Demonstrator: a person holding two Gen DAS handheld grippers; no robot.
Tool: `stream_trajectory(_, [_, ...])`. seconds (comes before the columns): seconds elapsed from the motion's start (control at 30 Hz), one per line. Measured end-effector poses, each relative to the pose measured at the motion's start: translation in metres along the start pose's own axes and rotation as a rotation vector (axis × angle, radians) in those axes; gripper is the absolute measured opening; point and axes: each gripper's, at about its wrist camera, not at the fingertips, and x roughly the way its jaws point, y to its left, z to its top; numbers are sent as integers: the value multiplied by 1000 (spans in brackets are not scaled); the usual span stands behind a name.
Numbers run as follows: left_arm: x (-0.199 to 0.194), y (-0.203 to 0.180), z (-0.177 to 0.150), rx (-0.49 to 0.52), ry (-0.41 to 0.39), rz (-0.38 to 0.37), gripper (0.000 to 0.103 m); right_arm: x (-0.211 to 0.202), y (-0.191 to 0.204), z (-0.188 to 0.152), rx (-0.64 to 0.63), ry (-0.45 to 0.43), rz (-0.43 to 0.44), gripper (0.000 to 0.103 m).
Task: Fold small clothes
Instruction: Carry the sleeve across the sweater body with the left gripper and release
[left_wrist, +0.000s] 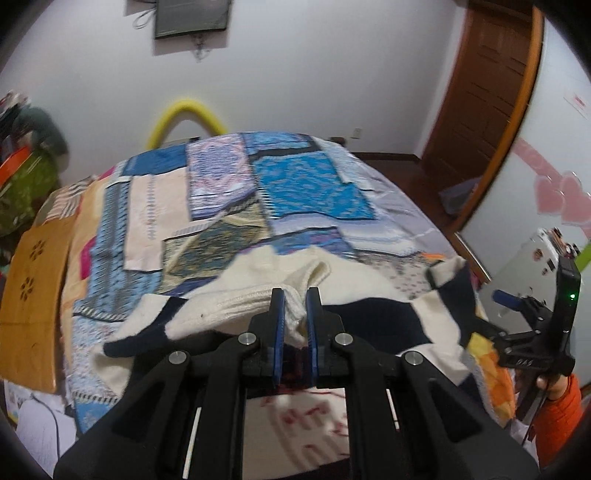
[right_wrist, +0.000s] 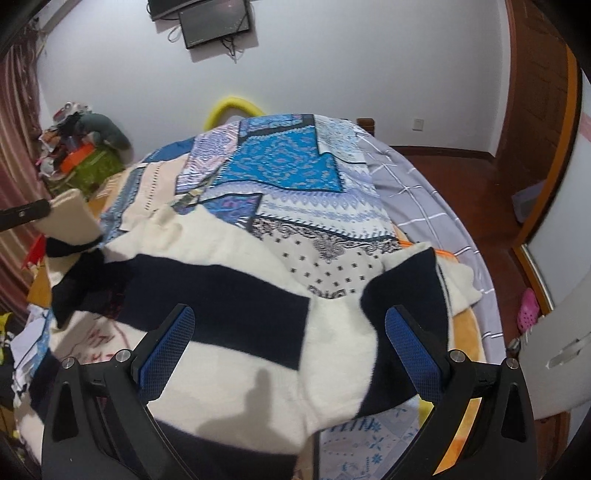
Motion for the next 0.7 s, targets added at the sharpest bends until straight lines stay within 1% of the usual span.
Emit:
stream_trajectory(0.13, [11,-31,-1,27,26,-45,10,-5,5,-5,0,-4,23,103])
stream_trajectory(0.3, [28,-58,-5,45,64,-81,10,-7,10,-8,6,0,51,103])
stream_trajectory(0.47, [43,-75,-13,44,104,-116,10,-5,17,-11,-4,12,67,103])
stream_trajectory(0.7, [48,-87,-23,74,154,-120,10,-3,21,-13,4,19,81,103])
